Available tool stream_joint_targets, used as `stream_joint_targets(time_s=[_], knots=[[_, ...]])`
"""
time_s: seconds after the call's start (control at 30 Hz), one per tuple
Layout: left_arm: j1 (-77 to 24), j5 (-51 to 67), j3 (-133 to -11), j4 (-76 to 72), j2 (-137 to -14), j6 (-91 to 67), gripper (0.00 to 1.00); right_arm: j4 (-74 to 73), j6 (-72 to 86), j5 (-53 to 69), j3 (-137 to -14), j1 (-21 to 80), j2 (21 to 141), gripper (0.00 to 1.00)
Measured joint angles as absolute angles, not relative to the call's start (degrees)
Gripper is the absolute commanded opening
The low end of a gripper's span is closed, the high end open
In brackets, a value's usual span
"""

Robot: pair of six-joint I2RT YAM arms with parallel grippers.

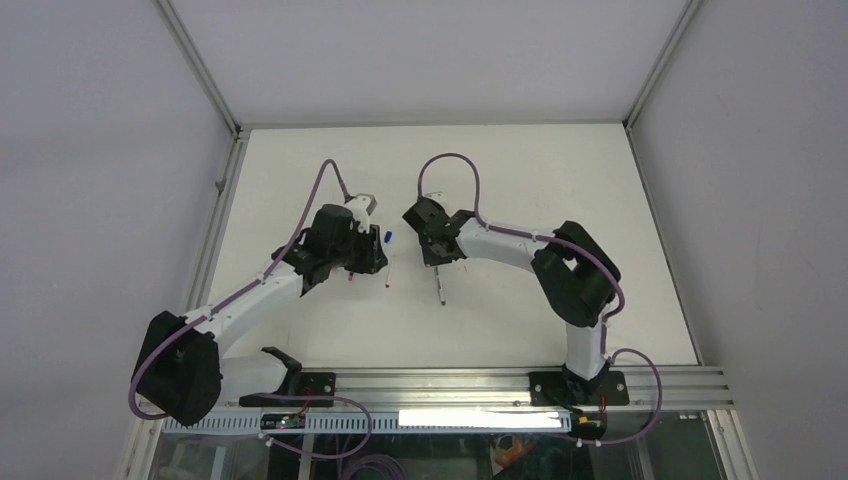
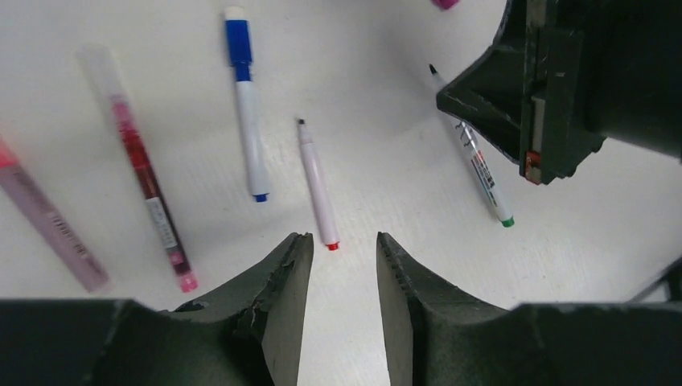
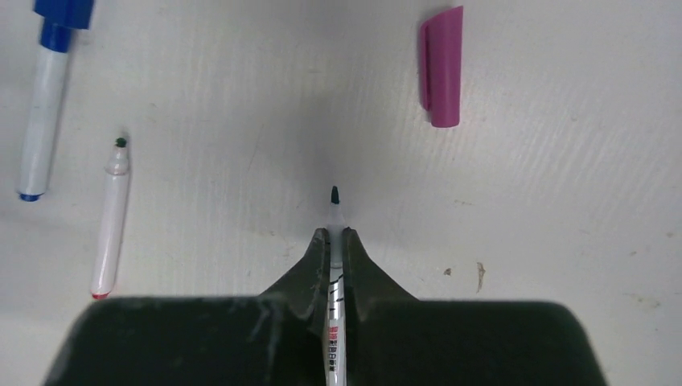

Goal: Insert the pens into the pen caps

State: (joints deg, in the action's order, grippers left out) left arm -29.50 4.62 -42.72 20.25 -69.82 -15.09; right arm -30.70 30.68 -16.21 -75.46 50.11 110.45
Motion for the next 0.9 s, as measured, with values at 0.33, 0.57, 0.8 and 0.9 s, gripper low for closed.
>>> stream_joint_targets(time_s=[0.33,0.57,0.8,0.9], knots=[[-31.05,18.46,-34.00,-0.45,-70.08,-18.11,0.45,-21.71,28.75,-16.51,-73.89,50.11,97.56,0.00],[-32.45,22.63,-33.95,-11.44,-74.00,-21.85,0.46,-19.42,28.45,-16.53,-73.76,50.54,95.92,0.00],[-34.17,24.08,-33.98,-16.14,-77.87,-23.88,0.46,-19.09,28.36,-16.64,-72.86,51.16,95.35,0.00],[-34.63,24.21,-34.02,-17.28,-79.50,-24.53,0.46,-19.09,28.32,-16.84,-72.29,51.16,93.86,0.00]])
